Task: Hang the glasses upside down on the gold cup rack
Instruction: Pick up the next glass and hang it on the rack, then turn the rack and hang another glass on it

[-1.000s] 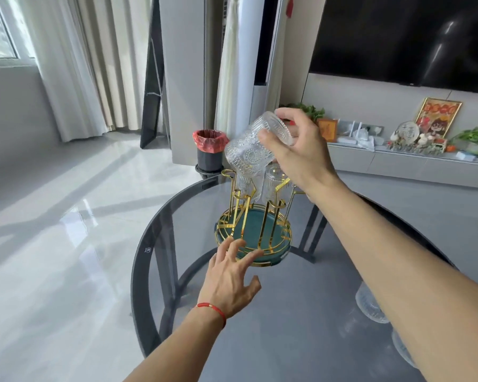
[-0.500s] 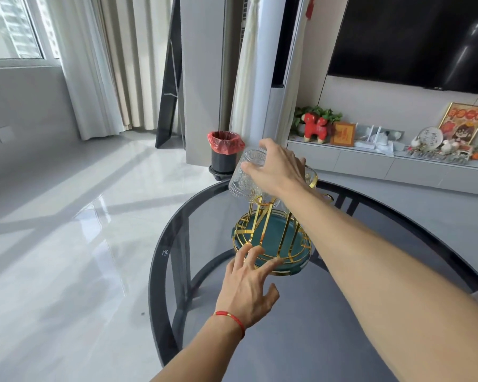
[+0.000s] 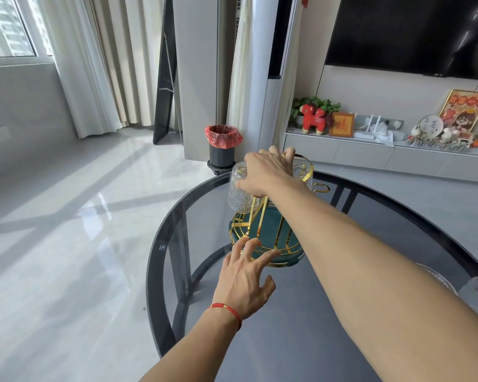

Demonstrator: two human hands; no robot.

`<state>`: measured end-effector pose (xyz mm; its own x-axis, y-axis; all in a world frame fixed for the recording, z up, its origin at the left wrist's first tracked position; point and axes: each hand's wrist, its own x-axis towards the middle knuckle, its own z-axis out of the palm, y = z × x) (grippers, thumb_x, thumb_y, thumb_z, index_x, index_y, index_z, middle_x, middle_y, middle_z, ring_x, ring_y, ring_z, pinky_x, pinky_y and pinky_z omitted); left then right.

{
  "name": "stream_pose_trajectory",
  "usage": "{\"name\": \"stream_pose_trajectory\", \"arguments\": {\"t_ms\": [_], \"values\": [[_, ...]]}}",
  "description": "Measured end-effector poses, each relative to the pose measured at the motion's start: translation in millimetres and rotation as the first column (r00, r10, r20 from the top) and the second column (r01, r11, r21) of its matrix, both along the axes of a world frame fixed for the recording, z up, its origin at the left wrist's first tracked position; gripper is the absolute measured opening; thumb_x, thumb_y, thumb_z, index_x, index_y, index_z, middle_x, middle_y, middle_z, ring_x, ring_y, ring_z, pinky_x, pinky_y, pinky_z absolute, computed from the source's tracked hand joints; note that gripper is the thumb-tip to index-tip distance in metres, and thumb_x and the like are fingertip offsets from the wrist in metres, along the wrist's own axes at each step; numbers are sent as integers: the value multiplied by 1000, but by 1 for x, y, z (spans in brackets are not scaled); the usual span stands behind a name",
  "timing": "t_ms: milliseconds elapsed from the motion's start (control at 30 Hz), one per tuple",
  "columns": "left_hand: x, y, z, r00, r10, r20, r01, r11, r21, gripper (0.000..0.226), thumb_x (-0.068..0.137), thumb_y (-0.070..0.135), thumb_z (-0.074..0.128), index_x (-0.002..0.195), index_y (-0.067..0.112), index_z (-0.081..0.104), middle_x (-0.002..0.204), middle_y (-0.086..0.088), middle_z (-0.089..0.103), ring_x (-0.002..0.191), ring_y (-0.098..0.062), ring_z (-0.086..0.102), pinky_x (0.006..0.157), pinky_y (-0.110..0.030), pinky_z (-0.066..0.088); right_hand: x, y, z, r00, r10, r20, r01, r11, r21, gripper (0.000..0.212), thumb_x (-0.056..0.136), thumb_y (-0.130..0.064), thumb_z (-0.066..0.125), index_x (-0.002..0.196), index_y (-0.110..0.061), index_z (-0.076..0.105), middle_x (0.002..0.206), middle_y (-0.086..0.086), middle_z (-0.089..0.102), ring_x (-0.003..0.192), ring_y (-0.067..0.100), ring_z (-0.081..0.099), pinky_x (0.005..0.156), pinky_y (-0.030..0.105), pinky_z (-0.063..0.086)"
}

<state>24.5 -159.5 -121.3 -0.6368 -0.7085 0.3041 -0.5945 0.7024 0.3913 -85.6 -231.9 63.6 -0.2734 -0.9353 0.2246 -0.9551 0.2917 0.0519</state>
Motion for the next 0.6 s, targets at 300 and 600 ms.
{"name": "stream_pose_trajectory", "arguments": {"t_ms": [300, 600], "values": [[1, 2, 5, 1000, 6, -3, -6, 1000, 2, 57, 87, 41, 55, 143, 47, 49, 151, -2, 44, 150, -29, 25, 108, -54, 45, -6, 28, -10, 995, 69, 69, -64, 995, -82, 43, 102, -47, 48, 125, -22, 74, 160, 6, 45, 155, 30, 21, 125, 60, 0], [0, 11, 19, 966, -4, -258, -22, 995, -99, 23, 85, 9, 73, 106, 16, 79, 111, -10, 70, 104, -31, 65, 83, -50, 56, -24, 183, -66, 818, 280, 503, -51, 905, -422, 33, 99, -13, 59, 129, -16, 72, 156, 4, 51, 145, 20, 44, 124, 39, 31]]}}
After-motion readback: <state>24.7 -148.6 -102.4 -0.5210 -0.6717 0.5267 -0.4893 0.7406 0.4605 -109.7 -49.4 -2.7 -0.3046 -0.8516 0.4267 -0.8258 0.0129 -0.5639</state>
